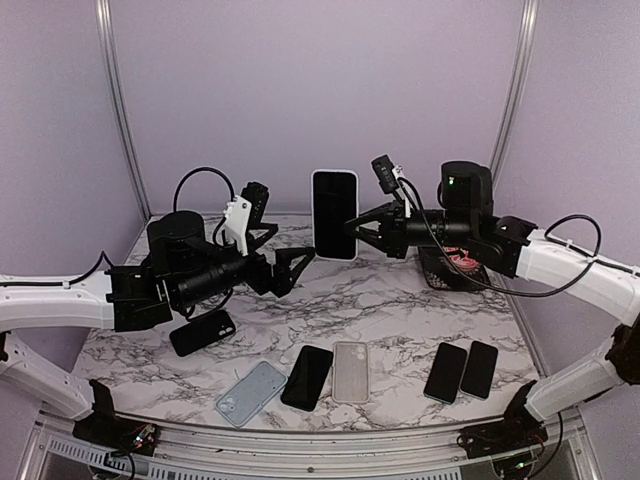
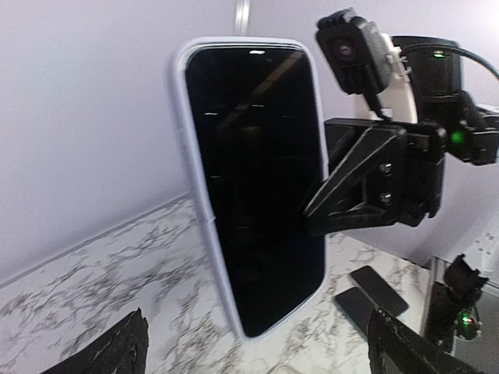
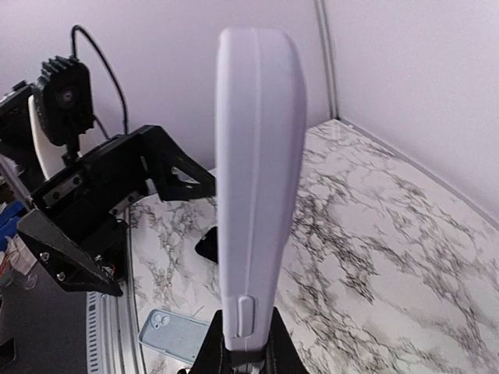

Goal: Put the phone into the phone case

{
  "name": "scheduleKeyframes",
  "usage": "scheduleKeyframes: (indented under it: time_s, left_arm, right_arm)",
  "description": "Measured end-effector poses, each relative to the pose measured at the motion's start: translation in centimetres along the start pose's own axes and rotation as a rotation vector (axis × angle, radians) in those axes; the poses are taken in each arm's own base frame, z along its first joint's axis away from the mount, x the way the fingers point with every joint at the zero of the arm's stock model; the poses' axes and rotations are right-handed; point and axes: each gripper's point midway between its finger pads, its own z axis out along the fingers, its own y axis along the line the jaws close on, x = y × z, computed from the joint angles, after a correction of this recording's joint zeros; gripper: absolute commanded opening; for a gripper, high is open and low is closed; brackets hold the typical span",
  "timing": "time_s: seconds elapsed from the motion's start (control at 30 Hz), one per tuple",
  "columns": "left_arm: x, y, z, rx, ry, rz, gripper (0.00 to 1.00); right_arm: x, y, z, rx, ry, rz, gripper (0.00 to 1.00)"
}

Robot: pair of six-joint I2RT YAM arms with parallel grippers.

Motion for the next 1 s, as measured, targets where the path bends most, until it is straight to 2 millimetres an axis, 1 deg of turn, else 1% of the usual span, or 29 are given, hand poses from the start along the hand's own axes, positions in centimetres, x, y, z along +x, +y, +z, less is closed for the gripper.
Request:
scheduleKeyframes:
  time_s: [0.03, 0.07, 0.13, 0.17, 0.2, 0.23, 0.3, 0.33, 0.4, 0.47, 0.5, 0.57, 0.63, 0.77, 0.9, 0.93, 1.0]
  left_arm:
    - [0.4, 1.4, 0.0, -0.069, 0.016, -0.006, 0.99]
    - [1.1, 3.4, -0.2, -0.157, 0.040, -0.016, 0.99]
    - [2.2, 6.3, -0.6, -0.277, 0.080, -0.037, 0.99]
    - [2.8, 7.9, -0.9, -0.336, 0.103, -0.053, 0.99]
    - [3.2, 8.9, -1.2, -0.375, 0.119, -0.064, 0.99]
    - [3.6, 10.0, -1.5, -0.413, 0.133, -0.074, 0.99]
    - [4.2, 11.6, -2.0, -0.476, 0.152, -0.088, 0.99]
    - [4.4, 11.8, -2.2, -0.488, 0.158, -0.092, 0.99]
    - [4.7, 12.1, -2.4, -0.503, 0.170, -0.097, 0.99]
    - [4.7, 12.1, -2.6, -0.510, 0.170, -0.102, 0.99]
    - [4.9, 12.2, -2.7, -0.511, 0.173, -0.104, 0.99]
    - [5.2, 12.2, -2.8, -0.513, 0.181, -0.107, 0.99]
    - [5.4, 12.2, -2.9, -0.515, 0.189, -0.108, 0.99]
    - [5.9, 12.3, -3.1, -0.518, 0.206, -0.109, 0.99]
    - [6.3, 12.3, -3.2, -0.521, 0.220, -0.108, 0.99]
    - [6.4, 12.3, -3.2, -0.522, 0.221, -0.109, 0.99]
    - [6.5, 12.3, -3.2, -0.522, 0.224, -0.109, 0.99]
  right_arm:
    - [0.3, -1.5, -0.2, 0.050, 0.016, 0.030, 0.00]
    - [0.9, -3.3, -0.6, 0.109, 0.038, 0.067, 0.00]
    - [2.3, -6.9, -1.4, 0.216, 0.086, 0.150, 0.00]
    - [3.5, -8.9, -1.8, 0.269, 0.119, 0.197, 0.00]
    - [4.4, -10.6, -2.1, 0.308, 0.144, 0.235, 0.00]
    - [5.9, -12.5, -2.2, 0.347, 0.179, 0.284, 0.00]
    - [8.6, -15.2, -2.5, 0.394, 0.240, 0.366, 0.00]
    - [10.2, -16.4, -2.7, 0.415, 0.274, 0.412, 0.00]
    - [13.2, -18.3, -2.8, 0.442, 0.341, 0.492, 0.00]
    - [15.5, -19.4, -2.6, 0.441, 0.399, 0.559, 0.00]
    - [16.3, -19.9, -2.5, 0.434, 0.415, 0.583, 0.00]
    - [17.2, -20.6, -2.1, 0.410, 0.436, 0.629, 0.00]
    - [17.7, -21.4, -1.5, 0.379, 0.447, 0.662, 0.00]
    - [18.3, -24.1, -0.7, 0.332, 0.438, 0.719, 0.00]
    - [20.0, -26.5, -0.9, 0.326, 0.457, 0.777, 0.07]
    - [20.8, -27.0, -0.9, 0.331, 0.469, 0.791, 0.09]
    - [21.4, -27.7, -1.2, 0.328, 0.481, 0.817, 0.16]
